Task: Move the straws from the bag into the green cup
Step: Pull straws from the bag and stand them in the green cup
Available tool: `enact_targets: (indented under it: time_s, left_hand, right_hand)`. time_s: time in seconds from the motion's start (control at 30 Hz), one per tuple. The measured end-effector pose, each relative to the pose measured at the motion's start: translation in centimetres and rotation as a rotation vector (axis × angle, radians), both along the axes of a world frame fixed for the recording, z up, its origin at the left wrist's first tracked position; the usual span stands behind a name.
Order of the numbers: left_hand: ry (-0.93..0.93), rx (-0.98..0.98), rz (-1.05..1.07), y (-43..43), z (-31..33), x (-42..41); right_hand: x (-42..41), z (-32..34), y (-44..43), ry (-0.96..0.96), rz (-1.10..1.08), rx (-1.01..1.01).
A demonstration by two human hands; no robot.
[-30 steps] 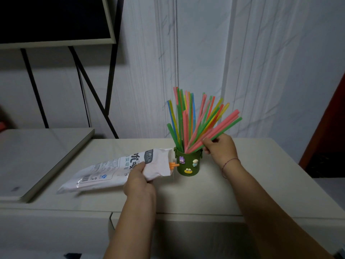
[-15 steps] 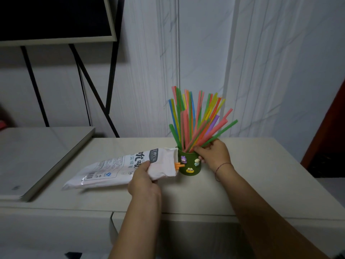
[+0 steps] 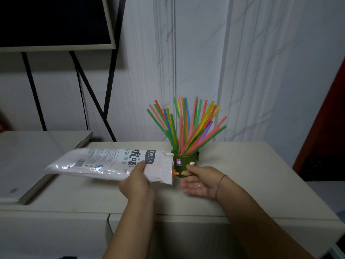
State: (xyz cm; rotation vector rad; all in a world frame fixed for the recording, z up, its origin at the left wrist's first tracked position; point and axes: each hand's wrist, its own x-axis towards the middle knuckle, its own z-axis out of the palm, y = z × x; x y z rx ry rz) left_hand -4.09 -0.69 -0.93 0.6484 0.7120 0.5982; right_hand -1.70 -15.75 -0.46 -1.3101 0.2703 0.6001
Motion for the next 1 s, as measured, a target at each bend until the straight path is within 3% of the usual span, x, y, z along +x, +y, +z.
enact_targets:
  time_s: [0.07, 0.2, 0.37, 0.53, 0.63, 0.87, 1.0]
  left_hand:
    - [-0.008, 0.087, 0.014, -0.3, 0.1, -0.2]
    - [-0.037, 0.252, 0.001, -0.8, 0.1, -0.4]
    - [-0.066, 0.459, -0.005, -1.8, 0.7, -1.0]
    - [-0.088, 0.513, -0.018, -2.4, 1.1, -1.2]
    - [-0.060, 0.440, -0.030, -2.0, 0.6, -0.9]
    - [-0.036, -0.005, -0.017, -0.4, -0.1, -0.3]
    - [-0.042, -0.161, -0.043, 1.2, -0.8, 0.6]
  right_hand:
    - [-0.5, 0.1, 0.8, 0.092, 0.010, 0.208]
    - [-0.8, -0.1, 2.0, 0.150, 0.035, 0.345]
    - [-0.7, -0.1, 2.3, 0.166, 0.034, 0.316]
    - [-0.3, -0.7, 2.4, 0.168, 0.029, 0.247]
    - [-0.2, -0.5, 2.2, 0.134, 0.051, 0.204]
    - [0.0, -0.4, 1.6, -0.165, -0.032, 0.182]
    - [0.0, 0.4, 0.6, -0.280, -0.031, 0.104]
